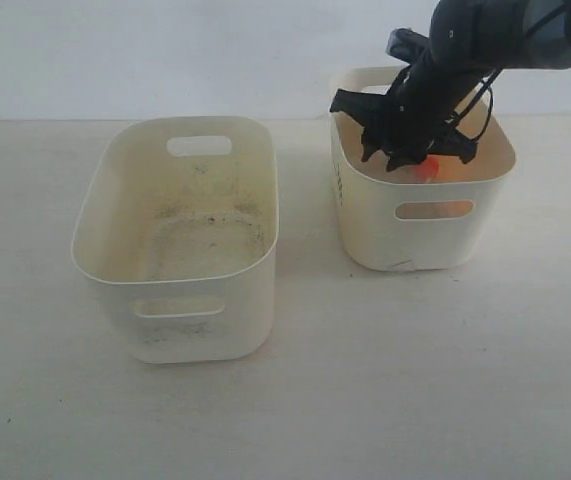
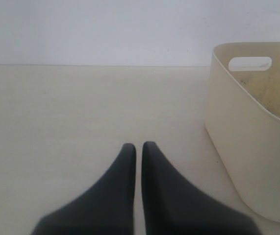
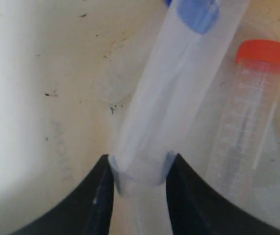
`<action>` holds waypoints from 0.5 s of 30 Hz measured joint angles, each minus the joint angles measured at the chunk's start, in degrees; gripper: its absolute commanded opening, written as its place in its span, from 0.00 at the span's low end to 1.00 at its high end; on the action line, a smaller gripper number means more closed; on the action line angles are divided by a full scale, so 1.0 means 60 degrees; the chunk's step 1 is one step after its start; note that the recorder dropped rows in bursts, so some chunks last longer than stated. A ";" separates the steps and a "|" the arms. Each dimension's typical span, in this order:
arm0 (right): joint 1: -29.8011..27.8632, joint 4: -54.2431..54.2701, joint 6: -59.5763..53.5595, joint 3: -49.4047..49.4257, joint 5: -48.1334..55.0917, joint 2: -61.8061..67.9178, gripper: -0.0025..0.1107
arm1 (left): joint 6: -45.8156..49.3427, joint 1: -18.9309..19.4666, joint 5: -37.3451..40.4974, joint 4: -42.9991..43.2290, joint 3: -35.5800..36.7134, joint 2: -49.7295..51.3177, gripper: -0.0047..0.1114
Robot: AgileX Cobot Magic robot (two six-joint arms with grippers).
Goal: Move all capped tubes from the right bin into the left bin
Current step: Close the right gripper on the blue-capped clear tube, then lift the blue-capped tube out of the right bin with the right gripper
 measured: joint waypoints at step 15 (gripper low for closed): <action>0.0000 -0.1056 -0.1636 -0.0016 0.0545 -0.0152 0.02 | 0.0000 0.0000 0.0000 0.0000 0.0000 0.0000 0.08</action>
